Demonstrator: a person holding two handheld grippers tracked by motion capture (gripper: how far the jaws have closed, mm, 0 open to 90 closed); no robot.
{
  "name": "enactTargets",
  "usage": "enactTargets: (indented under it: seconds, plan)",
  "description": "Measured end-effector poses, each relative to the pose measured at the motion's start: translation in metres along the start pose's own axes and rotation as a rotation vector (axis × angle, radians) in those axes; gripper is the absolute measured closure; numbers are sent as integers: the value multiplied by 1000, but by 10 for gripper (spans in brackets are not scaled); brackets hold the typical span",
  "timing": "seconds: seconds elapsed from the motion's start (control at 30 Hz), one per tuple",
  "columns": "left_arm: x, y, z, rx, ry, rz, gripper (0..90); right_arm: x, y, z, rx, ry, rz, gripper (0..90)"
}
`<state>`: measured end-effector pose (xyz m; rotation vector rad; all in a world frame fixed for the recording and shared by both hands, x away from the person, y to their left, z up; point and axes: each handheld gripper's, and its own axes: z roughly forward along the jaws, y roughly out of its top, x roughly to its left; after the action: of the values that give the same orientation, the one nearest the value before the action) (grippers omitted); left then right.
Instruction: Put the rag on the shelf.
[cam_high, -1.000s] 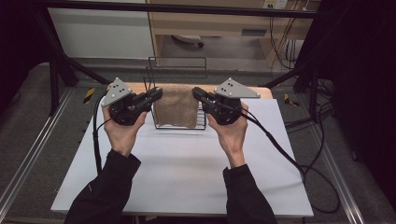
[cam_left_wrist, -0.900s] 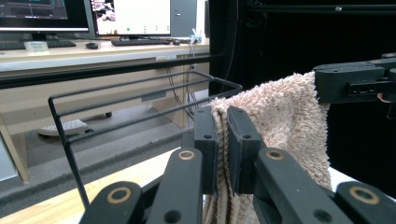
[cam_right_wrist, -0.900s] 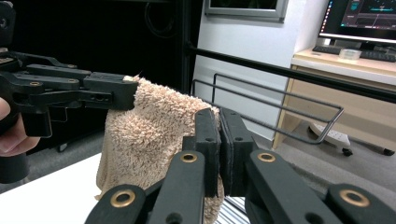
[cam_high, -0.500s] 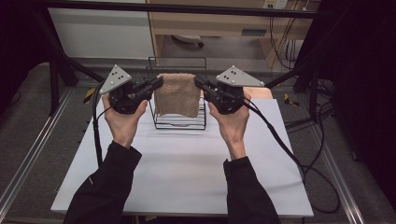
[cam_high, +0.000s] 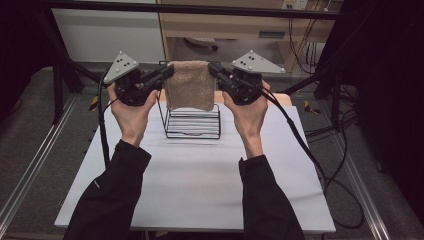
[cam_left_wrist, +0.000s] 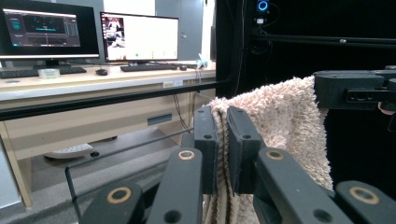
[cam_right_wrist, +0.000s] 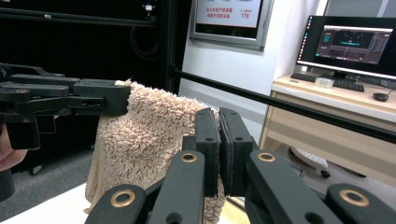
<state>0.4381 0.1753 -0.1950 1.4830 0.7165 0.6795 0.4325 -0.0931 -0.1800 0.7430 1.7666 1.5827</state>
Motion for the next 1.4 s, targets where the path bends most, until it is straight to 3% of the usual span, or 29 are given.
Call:
enactTargets:
  seconds: [0.37, 1.03, 1.2, 1.4]
  plan:
    - [7, 17, 10, -18, 13, -7, 835, -9, 18, 12, -25, -12, -15, 872]
    - [31, 32, 36, -10, 49, -13, 835, -31, 23, 46, -40, -23, 7, 872]
    - [37, 30, 44, -7, 54, -35, 834, -35, 20, 55, -33, -30, 10, 872]
    - [43, 24, 55, -7, 70, -32, 835, -42, 18, 66, -25, -42, 8, 872]
